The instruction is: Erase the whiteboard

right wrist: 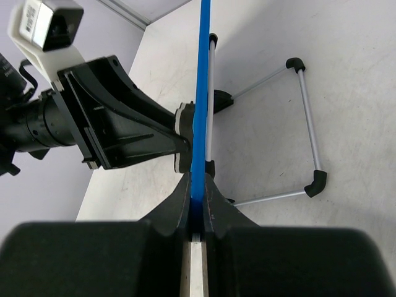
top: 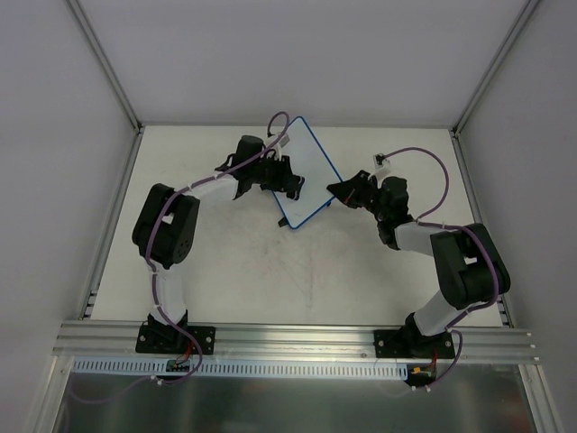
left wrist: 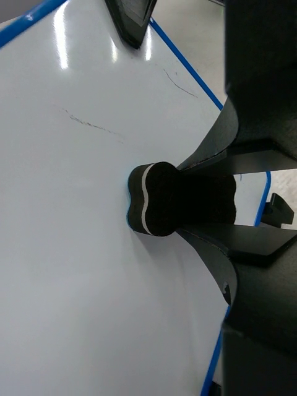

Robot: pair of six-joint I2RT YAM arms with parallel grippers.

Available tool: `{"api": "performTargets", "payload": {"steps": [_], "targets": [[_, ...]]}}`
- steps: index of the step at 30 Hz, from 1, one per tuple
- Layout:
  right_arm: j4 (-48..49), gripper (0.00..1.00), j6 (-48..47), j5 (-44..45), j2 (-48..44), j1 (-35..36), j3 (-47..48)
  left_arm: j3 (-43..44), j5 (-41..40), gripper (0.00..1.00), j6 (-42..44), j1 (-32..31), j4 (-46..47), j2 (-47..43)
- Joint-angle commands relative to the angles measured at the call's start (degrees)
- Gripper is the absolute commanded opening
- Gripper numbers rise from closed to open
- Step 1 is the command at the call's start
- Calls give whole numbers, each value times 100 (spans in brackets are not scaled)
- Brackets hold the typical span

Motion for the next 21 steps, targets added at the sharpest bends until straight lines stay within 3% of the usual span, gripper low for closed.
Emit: {"api": "performTargets", "payload": {"steps": [1,5,12,21], "targets": [[376,0,-342,-574,26,175,173,-698,-246,0,-355,-25,138,-267],[376,0,-342,-574,17,175,173,-1718,-448,1,-602,-244,1192,-637],[367,0,-333,-574,26,175,172,-2571,-817,2,-339,-798,1388,-1208],[367,0,-333,-574,35,166,173,-2477,-1081,2,-233,-1317,1265,-1165]]}}
